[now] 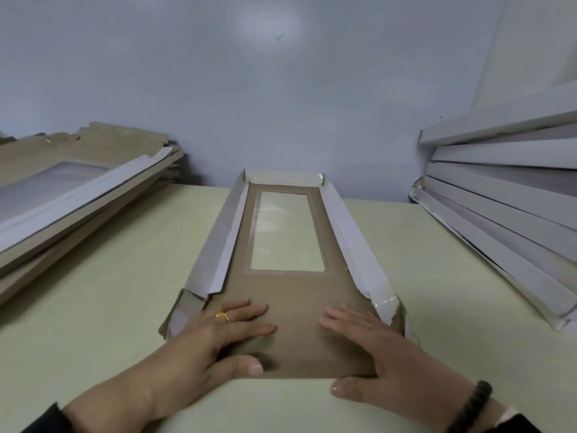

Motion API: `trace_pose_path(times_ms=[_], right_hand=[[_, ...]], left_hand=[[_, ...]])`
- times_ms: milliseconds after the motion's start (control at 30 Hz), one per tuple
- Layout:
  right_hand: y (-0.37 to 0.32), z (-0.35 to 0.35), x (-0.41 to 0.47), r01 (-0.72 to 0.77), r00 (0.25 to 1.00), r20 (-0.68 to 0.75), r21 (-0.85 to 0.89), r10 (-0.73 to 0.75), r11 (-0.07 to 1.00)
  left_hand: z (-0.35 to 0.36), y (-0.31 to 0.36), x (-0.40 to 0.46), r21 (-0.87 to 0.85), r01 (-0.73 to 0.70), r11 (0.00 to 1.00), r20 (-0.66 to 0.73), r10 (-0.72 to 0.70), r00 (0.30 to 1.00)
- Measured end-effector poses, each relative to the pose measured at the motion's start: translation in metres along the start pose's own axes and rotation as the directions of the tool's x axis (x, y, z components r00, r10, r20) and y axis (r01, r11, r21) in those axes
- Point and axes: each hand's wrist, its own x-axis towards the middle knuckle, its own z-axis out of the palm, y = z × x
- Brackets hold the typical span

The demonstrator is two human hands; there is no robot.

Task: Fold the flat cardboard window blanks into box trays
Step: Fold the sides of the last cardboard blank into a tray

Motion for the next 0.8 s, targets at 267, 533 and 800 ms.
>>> trace_pose_path(times_ms=[267, 533, 800], right_hand=[[0.009, 0.0, -0.003, 0.025, 0.993, -0.115, -0.022, -0.028, 0.999], [0.011, -0.006, -0.012, 0.034, 0.965, -0.26, 0.035, -0.024, 0.999], [0.014, -0.009, -0.011, 0.002, 0.851, -0.502, 0.293, 0.152, 0.956]], left_hand=[[0.004, 0.008, -0.001, 0.077, -0.057, 0.995, 0.034, 0.054, 0.998], [-0.001, 0.005, -0.002, -0.148, 0.015, 0.989, -0.046, -0.022, 0.999], [-0.014, 0.003, -0.01, -0.467, 0.073, 0.881, -0.215, -0.194, 0.957]])
